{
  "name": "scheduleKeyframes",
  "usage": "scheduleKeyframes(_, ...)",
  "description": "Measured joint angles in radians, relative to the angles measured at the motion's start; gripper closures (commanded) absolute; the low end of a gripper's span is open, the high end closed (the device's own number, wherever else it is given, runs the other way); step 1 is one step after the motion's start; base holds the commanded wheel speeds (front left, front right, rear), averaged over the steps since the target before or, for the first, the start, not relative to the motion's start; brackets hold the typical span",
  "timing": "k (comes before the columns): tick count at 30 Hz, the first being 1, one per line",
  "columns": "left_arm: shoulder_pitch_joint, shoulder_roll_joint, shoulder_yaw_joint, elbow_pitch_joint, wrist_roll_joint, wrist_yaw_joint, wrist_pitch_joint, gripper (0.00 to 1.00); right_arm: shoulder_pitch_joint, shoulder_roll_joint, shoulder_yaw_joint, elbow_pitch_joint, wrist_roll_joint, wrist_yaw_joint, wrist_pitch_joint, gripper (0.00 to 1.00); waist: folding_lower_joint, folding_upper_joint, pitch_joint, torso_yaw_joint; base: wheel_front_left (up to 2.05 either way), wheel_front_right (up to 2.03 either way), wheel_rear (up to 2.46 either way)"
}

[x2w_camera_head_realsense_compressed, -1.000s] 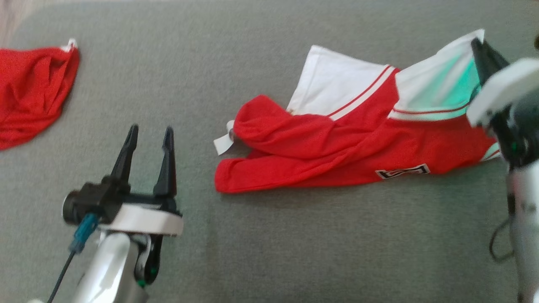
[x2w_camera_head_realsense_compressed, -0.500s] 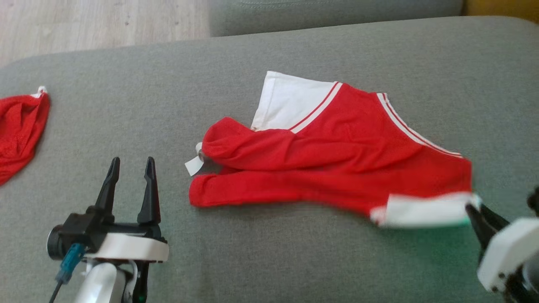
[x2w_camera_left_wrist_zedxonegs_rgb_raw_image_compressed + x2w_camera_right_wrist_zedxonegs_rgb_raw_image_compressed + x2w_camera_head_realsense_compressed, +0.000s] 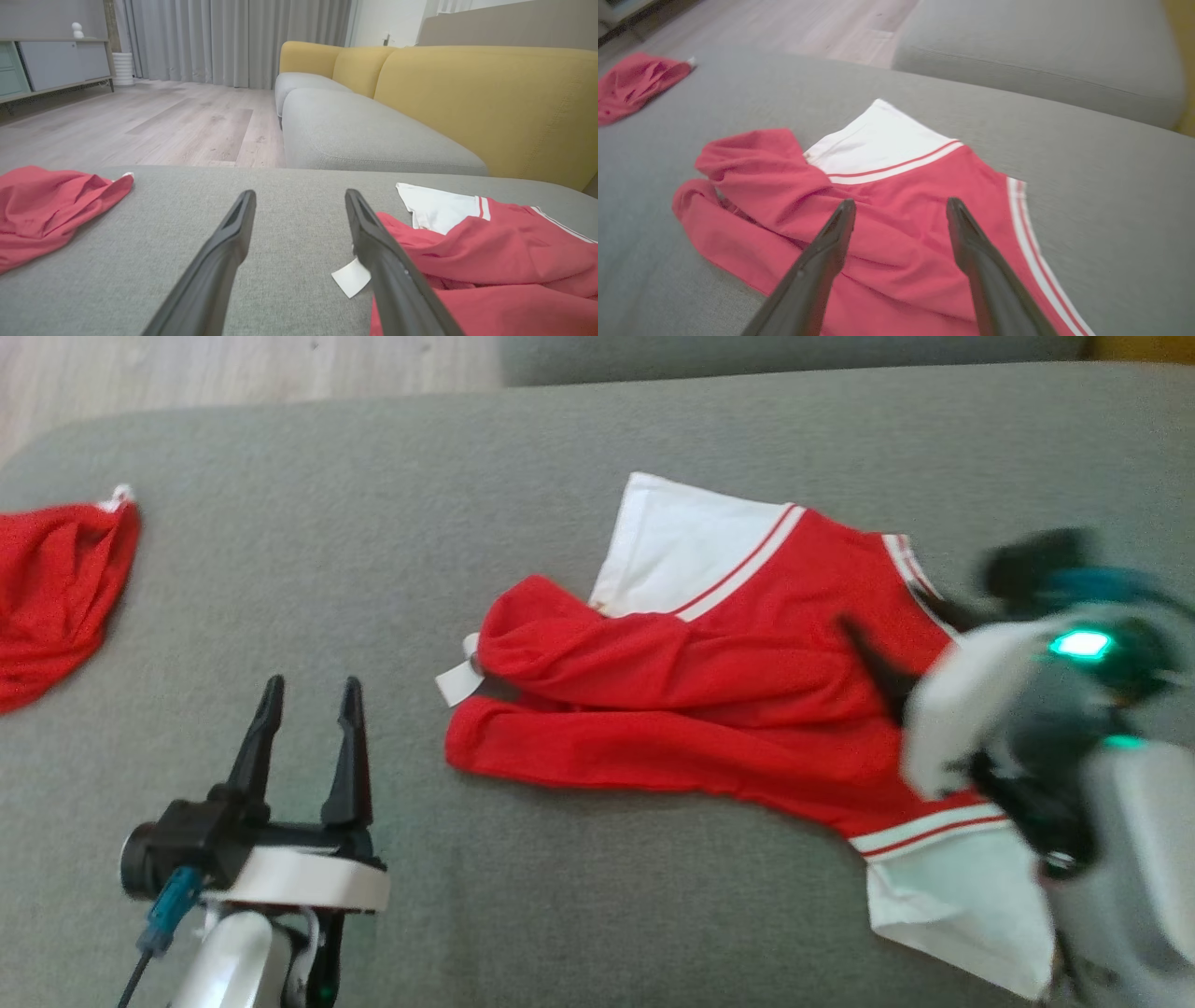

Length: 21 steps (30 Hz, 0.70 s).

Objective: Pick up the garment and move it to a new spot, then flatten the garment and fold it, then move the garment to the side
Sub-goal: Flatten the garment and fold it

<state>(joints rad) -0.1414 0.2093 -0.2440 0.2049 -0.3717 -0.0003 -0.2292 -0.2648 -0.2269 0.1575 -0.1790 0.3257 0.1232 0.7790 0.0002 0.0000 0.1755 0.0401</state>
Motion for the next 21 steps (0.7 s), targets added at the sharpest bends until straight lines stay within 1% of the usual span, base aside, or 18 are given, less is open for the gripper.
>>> scheduleKeyframes(3,-0.019,-0.004,-0.016,0.001,0.000,-0.001,0.000,0.00,-0.084,-0.030,0.150,0.163,0.030,0.000,-0.006,0.00,-0.0001,0.0000,0.018,0.025,0.00,0.00,0.00)
scheduleKeyframes(6,-0.050,-0.015,-0.027,0.006,0.000,-0.009,-0.001,0.00,-0.144,-0.056,0.267,0.305,0.046,0.000,-0.010,0.00,0.0000,0.0000,0.034,0.055,0.00,0.00,0.00)
scheduleKeyframes(9,-0.072,-0.028,-0.041,0.015,0.000,-0.011,-0.001,0.00,-0.203,-0.082,0.334,0.420,0.035,0.000,-0.044,0.00,0.0000,0.0000,0.050,0.086,0.00,0.00,0.00)
scheduleKeyframes(12,-0.082,-0.034,-0.049,0.027,0.000,-0.020,-0.002,0.00,-0.270,-0.095,0.362,0.528,0.000,0.000,-0.068,0.00,0.0000,0.0000,0.062,0.113,0.00,0.00,0.00)
scheduleKeyframes(13,-0.084,-0.036,-0.050,0.031,0.000,-0.022,-0.002,0.00,-0.288,-0.097,0.368,0.562,-0.012,0.000,-0.067,0.31,0.0000,0.0000,0.065,0.121,0.00,0.00,0.00)
scheduleKeyframes(14,-0.084,-0.037,-0.050,0.036,0.000,-0.024,-0.004,0.00,-0.302,-0.098,0.375,0.588,-0.021,0.000,-0.069,1.00,0.0000,0.0000,0.068,0.129,0.00,0.00,0.00)
scheduleKeyframes(17,-0.086,-0.039,-0.051,0.044,0.000,-0.026,-0.010,0.00,-0.335,-0.094,0.373,0.642,-0.057,0.001,-0.119,1.00,-0.0002,0.0000,0.074,0.147,0.00,0.00,0.00)
scheduleKeyframes(21,-0.087,-0.041,-0.051,0.049,0.000,-0.027,-0.011,0.00,-0.387,-0.082,0.323,0.715,-0.116,0.001,-0.214,1.00,-0.0001,0.0000,0.083,0.160,0.00,0.00,0.00)
